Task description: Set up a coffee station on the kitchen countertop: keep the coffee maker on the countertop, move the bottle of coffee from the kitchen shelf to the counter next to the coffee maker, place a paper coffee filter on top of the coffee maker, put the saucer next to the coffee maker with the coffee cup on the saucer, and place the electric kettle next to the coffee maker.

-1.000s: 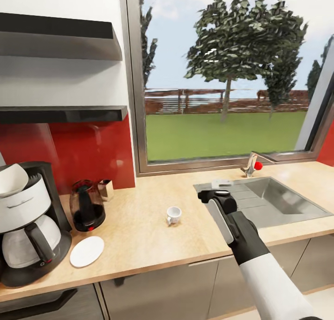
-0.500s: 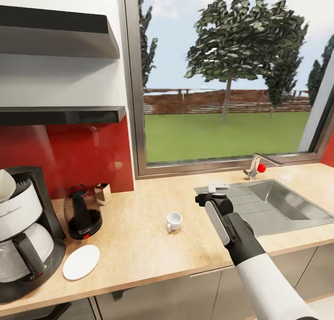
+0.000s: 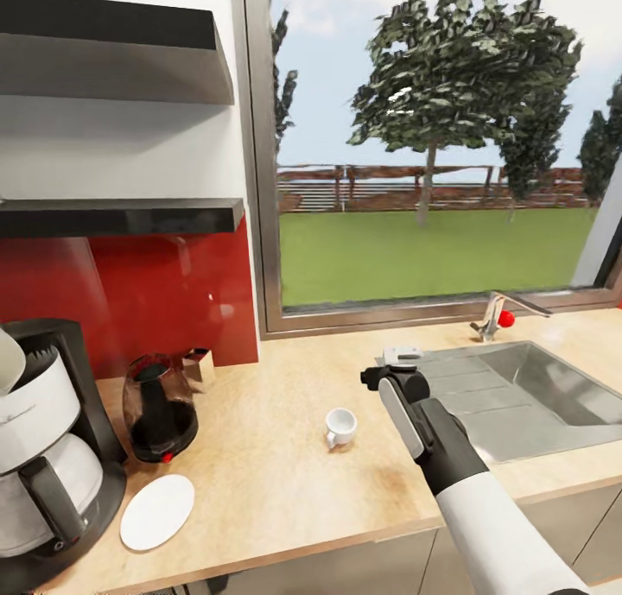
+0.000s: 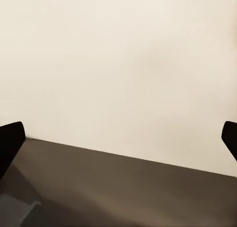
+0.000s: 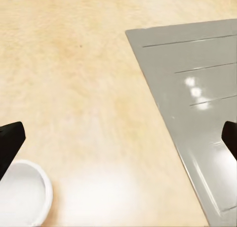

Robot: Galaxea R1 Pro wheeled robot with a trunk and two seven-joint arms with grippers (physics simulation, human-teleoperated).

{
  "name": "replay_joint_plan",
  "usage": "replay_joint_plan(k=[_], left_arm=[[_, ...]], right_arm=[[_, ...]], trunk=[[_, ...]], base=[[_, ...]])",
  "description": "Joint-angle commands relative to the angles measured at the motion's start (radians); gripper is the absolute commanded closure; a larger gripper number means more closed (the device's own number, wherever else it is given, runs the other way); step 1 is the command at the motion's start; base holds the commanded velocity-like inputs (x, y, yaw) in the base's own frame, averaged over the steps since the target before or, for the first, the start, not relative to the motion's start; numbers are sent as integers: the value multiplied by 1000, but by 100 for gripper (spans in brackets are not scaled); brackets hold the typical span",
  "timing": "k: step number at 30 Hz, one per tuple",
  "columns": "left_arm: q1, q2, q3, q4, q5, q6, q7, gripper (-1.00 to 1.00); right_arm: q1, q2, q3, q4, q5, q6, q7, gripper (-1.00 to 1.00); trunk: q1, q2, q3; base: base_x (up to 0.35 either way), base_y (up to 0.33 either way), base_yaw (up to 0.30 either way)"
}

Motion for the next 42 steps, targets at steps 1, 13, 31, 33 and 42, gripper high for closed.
replay_joint_plan(k=[1, 13, 31, 33, 42], left_arm=[[1, 0, 1, -1, -3, 4, 2, -100], [1, -5, 1, -1, -6, -2, 2, -100], [1, -3, 1, -1, -6, -1, 2, -100], [1, -3, 1, -2, -6, 1, 2, -100], [2, -1, 1, 0, -6, 4, 2, -100]], right_arm=[[0, 1, 2, 6, -13, 2, -7, -100], [1, -2, 0, 32, -99, 3, 2, -100], [2, -21, -7, 176, -101, 1, 2, -100], [2, -27, -7, 179, -101, 1, 2, -100], [2, -28, -8, 180, -101, 0, 2, -100]], trunk=[[0, -1, 0], [0, -1, 0], [0, -1, 0], [0, -1, 0], [0, -1, 0]], base=[[21, 13, 208], [3, 2, 267], [0, 0, 27], [0, 0, 0], [0, -116, 0]])
